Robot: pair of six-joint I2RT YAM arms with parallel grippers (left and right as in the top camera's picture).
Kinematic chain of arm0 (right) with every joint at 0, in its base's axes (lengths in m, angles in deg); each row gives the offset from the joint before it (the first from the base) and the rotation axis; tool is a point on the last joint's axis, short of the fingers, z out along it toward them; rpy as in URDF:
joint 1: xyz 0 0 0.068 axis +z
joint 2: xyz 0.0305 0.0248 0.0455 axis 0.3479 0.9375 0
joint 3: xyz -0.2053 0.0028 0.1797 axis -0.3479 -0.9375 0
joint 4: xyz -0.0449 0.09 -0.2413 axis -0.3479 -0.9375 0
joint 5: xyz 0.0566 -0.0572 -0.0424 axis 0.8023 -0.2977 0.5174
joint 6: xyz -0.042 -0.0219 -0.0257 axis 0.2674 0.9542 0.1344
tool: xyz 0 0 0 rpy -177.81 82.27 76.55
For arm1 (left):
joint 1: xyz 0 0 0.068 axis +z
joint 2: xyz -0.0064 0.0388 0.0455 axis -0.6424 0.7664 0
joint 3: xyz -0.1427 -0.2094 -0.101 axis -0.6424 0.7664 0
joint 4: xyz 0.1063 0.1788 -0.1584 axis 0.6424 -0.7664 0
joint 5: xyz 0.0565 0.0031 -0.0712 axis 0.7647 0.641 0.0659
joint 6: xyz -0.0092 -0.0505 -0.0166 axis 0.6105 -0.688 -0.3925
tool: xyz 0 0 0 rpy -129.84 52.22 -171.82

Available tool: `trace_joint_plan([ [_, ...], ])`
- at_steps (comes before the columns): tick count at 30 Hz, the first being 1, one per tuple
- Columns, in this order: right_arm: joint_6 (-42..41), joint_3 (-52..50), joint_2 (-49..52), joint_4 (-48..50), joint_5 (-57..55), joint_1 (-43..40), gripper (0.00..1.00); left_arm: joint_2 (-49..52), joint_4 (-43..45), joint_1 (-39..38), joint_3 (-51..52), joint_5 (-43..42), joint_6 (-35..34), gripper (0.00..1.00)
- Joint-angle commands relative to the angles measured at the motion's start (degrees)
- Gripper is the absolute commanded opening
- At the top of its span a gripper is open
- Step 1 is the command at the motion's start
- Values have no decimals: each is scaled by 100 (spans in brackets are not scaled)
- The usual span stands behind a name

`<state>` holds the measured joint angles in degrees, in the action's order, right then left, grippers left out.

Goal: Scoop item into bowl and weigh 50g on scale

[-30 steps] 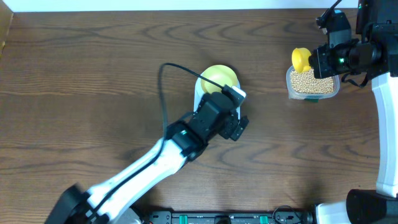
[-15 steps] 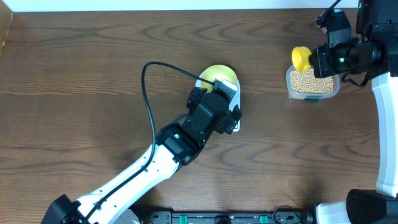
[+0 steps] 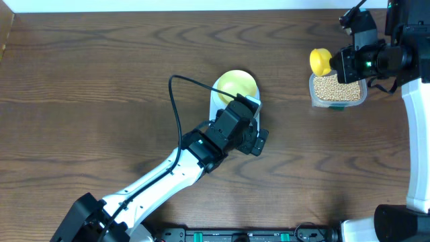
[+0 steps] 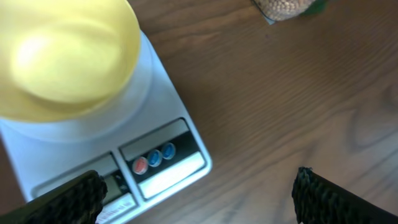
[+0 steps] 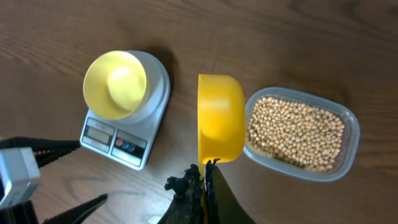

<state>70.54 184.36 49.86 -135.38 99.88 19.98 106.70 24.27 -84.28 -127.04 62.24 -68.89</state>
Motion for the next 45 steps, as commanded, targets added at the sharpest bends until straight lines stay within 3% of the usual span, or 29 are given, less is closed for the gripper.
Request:
trace_joint_plan([
  [1, 125, 122, 15, -24, 166, 48, 1, 289, -26, 13, -83, -48, -520, 98],
  [22, 50, 122, 15, -42, 245, 48, 1, 1388, 264, 9, -83, 192, -470, 98],
  [34, 57, 122, 15, -39, 243, 48, 1, 1698, 859, -2, -83, 267, -387, 98],
  [45, 59, 122, 17, -35, 240, 48, 1, 1794, 872, -208, -83, 208, -201, 98],
])
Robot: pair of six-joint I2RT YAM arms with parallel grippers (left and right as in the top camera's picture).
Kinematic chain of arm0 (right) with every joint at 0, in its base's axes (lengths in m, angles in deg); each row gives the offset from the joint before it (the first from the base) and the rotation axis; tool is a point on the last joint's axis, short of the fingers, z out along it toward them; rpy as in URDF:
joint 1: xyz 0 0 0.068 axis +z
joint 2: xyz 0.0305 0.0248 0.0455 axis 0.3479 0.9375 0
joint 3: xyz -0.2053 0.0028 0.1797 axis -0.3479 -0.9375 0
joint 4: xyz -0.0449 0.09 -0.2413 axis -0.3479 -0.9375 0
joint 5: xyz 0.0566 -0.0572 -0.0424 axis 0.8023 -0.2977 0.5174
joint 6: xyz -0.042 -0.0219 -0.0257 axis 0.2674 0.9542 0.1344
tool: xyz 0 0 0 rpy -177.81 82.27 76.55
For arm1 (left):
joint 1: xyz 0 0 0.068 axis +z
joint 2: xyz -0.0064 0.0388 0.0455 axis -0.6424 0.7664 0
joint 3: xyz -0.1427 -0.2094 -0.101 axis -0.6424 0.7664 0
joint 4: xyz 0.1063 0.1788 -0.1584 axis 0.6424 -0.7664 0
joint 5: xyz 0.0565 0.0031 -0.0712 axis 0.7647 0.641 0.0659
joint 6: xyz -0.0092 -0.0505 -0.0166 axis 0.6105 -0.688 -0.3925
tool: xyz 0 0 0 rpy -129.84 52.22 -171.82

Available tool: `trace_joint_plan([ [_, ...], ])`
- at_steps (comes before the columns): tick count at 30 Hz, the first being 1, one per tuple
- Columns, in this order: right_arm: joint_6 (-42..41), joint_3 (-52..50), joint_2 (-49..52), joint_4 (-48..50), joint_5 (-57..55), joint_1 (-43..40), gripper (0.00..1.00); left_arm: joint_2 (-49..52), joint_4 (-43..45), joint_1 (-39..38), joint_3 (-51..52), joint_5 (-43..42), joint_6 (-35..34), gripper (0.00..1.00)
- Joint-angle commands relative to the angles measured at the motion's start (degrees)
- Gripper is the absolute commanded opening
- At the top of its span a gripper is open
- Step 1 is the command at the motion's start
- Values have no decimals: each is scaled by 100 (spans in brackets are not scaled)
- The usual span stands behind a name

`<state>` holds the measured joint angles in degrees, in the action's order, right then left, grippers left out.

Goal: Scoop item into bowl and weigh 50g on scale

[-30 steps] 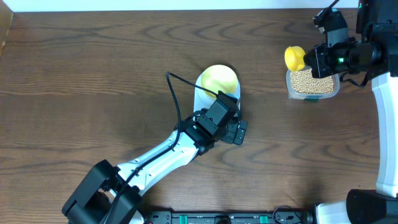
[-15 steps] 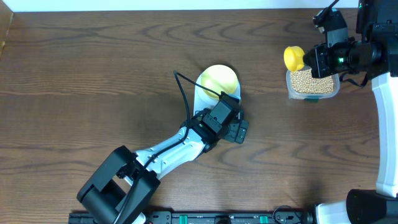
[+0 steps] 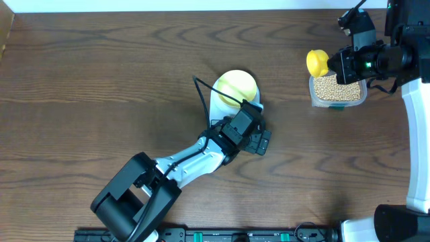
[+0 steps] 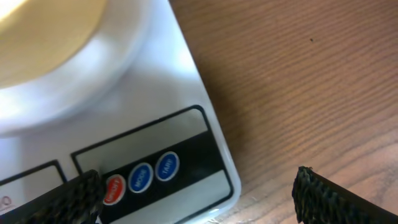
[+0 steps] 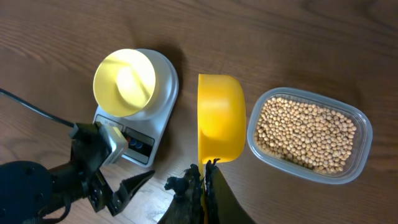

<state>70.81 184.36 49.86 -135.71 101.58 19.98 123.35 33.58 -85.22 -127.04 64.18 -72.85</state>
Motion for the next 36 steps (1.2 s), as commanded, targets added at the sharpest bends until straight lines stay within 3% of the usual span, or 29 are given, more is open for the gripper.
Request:
trace_joint_plan([
  [1, 35, 122, 17, -9, 70, 48, 1, 129, -92, -146, -83, 24, 254, 98],
  [13, 33, 122, 17, -59, 74, 48, 1, 138, -186, -144, -83, 531, 260, 98],
  [36, 33, 122, 17, -70, 74, 48, 1, 138, -98, -160, -83, 280, 264, 98],
])
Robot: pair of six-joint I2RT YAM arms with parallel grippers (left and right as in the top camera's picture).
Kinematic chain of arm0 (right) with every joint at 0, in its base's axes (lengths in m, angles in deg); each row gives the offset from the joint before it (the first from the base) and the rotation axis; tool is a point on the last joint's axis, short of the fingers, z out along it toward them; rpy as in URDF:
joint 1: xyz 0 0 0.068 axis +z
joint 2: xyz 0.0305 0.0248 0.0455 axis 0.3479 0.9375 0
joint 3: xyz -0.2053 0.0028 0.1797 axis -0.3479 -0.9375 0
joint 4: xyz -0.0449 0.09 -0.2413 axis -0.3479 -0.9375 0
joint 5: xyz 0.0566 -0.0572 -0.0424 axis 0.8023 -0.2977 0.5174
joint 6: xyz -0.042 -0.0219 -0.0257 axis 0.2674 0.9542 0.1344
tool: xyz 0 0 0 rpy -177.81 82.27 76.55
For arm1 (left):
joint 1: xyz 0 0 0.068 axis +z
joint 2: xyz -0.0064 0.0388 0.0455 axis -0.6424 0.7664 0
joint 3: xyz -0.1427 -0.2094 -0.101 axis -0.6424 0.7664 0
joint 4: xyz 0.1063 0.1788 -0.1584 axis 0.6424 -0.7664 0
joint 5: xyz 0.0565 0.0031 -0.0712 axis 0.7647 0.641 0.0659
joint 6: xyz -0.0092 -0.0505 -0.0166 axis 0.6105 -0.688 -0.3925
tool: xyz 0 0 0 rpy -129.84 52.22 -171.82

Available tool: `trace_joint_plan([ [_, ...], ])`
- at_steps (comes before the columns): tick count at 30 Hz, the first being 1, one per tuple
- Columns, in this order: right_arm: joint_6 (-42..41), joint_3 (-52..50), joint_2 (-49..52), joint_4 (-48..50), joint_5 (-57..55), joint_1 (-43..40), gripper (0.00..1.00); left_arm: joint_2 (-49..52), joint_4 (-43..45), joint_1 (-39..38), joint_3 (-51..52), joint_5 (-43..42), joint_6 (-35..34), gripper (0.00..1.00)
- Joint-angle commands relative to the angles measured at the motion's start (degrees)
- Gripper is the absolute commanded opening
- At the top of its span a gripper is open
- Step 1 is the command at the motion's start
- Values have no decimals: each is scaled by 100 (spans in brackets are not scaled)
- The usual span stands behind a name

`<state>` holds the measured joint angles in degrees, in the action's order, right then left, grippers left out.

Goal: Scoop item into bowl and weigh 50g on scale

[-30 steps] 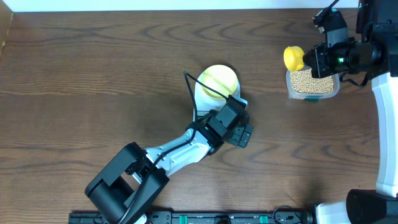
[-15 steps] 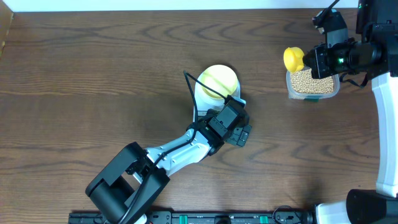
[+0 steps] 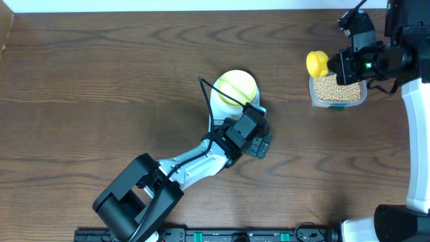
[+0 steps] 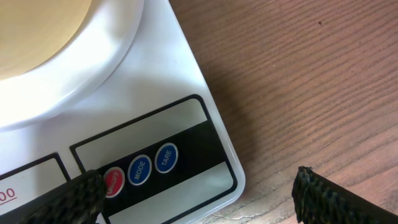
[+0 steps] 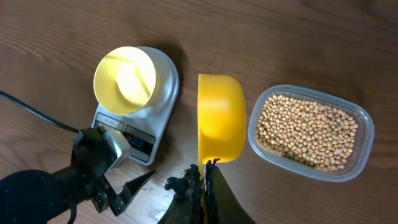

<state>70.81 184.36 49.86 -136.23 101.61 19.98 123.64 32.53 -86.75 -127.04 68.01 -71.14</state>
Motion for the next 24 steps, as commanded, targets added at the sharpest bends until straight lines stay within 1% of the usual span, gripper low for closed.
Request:
trace_joint_plan([
  [1, 33, 122, 17, -17, 72, 48, 1, 109, 9, -7, -83, -116, 94, 98],
  [21, 33, 122, 17, -15, 72, 48, 1, 164, 24, -7, -83, -229, 94, 98],
  [24, 33, 122, 17, -17, 72, 48, 1, 216, 0, -7, -83, -396, 96, 98],
])
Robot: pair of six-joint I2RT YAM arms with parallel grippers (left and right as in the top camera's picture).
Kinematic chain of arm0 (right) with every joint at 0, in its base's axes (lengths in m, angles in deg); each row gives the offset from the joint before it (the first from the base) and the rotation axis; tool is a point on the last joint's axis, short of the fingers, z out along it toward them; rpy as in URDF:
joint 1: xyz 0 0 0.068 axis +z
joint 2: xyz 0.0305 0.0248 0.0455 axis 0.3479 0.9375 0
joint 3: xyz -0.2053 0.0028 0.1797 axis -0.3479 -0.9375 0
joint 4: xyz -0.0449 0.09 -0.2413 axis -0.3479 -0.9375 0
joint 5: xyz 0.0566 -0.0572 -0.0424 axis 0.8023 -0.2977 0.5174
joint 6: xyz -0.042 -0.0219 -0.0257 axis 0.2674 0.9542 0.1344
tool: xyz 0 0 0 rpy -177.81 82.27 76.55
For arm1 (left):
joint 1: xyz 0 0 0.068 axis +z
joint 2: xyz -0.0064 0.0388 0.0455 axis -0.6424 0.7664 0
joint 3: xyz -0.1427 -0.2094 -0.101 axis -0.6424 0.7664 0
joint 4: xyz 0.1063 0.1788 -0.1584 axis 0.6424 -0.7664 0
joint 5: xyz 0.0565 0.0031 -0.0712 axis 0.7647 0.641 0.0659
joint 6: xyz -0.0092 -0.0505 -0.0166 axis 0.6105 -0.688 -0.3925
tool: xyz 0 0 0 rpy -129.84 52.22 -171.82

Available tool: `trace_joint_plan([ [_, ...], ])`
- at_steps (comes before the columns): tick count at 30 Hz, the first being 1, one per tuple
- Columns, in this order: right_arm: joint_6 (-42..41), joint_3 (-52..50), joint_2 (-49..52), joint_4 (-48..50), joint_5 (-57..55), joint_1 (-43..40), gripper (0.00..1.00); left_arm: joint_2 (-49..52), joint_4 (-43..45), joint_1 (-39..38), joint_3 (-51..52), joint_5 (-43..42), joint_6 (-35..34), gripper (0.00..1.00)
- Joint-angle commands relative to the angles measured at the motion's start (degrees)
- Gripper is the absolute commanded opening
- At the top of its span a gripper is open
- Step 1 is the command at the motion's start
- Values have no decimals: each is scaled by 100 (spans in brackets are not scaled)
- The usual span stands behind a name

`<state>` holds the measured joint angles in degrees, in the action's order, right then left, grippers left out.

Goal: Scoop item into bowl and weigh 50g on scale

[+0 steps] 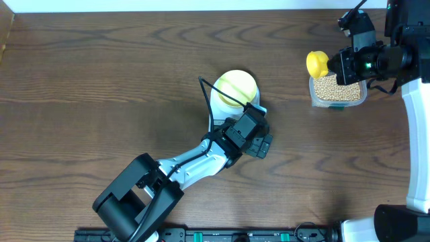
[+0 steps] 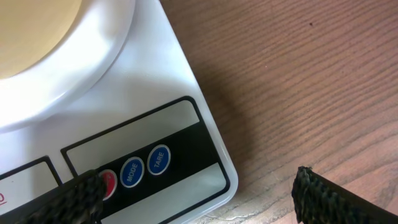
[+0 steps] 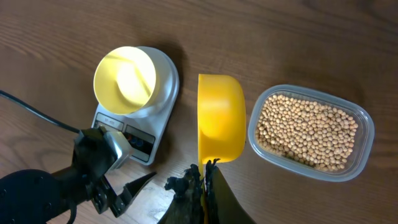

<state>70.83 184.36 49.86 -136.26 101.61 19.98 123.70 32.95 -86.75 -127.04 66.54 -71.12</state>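
A pale yellow bowl (image 1: 235,86) sits on the white scale (image 3: 163,87). My left gripper (image 2: 196,193) is open, low over the scale's button panel (image 2: 143,168). Its left finger (image 2: 74,196) overlaps the red button, and its right finger (image 2: 317,190) is over bare wood. In the overhead view the left gripper (image 1: 259,141) covers the scale's front end. My right gripper (image 3: 205,171) is shut on the handle of a yellow scoop (image 3: 221,118), held in the air beside the clear container of soybeans (image 3: 311,132). No beans show in the bowl.
The left arm (image 1: 195,161) stretches across the brown wooden table (image 1: 101,81) from the front edge, and its black cable (image 1: 211,107) loops beside the bowl. The bean container (image 1: 338,91) stands at the far right, under the right arm.
My left gripper has shifted slightly over the scale, so its left finger now overlaps the red button. The right gripper and scoop have not moved.
At first my left gripper hung open higher above the scale, with the bowl in its view. Then it was down close to the button panel, and it has stayed there with small shifts. The right gripper has held the scoop beside the bean container throughout.
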Motion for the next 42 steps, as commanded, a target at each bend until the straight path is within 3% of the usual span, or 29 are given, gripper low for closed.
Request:
trace_joint_plan([
  [1, 31, 122, 17, -15, 72, 48, 1, 251, -39, -7, -83, -273, 94, 98],
  [14, 31, 122, 17, -24, 72, 48, 1, 402, 90, -7, -111, -332, 94, 98],
  [29, 28, 122, 17, -20, 31, 46, 1, -1539, -813, -2, -127, -267, 240, 97],
  [42, 28, 122, 15, -83, 50, 48, 1, -1073, -723, -2, -122, 98, 240, 98],
])
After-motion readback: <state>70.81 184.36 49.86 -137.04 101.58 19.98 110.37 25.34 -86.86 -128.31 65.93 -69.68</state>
